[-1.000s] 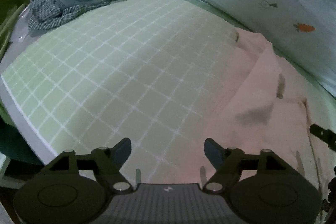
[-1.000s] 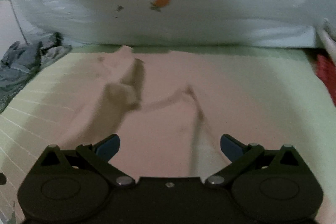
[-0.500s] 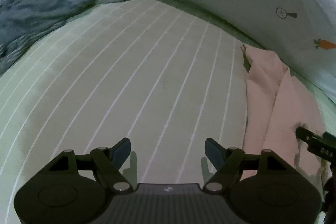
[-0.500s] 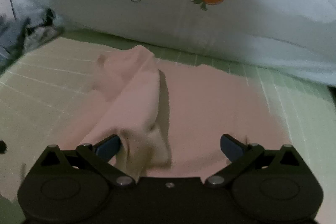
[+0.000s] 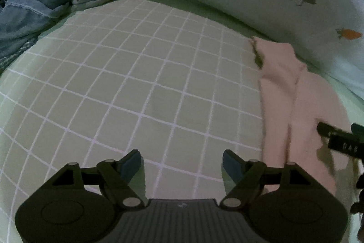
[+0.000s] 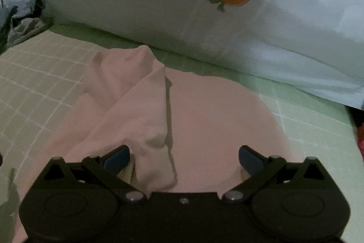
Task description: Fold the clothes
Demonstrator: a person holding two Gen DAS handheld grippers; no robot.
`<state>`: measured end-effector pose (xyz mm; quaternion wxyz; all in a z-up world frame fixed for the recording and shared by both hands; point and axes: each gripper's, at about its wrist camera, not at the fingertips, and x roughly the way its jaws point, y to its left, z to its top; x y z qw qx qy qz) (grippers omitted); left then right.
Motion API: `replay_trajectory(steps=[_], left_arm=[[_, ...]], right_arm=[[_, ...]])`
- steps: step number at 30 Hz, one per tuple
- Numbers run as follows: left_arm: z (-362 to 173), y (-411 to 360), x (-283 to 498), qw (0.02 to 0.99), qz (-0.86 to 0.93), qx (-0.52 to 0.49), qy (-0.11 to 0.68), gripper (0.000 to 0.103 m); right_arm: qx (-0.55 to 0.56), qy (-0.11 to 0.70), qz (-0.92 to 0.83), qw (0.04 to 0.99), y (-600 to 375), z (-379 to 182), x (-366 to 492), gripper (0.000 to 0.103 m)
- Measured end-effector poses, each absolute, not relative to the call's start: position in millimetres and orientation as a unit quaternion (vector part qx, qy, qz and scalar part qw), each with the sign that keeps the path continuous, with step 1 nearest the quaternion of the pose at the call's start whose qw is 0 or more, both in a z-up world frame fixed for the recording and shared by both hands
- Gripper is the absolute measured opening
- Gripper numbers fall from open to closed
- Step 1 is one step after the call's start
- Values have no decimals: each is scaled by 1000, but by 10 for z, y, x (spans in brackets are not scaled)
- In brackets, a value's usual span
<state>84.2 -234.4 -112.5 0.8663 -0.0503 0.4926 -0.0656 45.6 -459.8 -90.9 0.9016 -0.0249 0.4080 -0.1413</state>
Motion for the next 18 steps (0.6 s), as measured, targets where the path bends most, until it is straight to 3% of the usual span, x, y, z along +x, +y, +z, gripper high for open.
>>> replay_trajectory(steps=[8,18], left_arm=[[-978,-2435,235,873,-83,-35,480,83],[-775,-2731,-644,877,-91,13,471,84]], right_arm=[[-36,445,-98,889,-4169,-1066,-350,103],[16,407,-135,903,-4543,-755,-1219,103]])
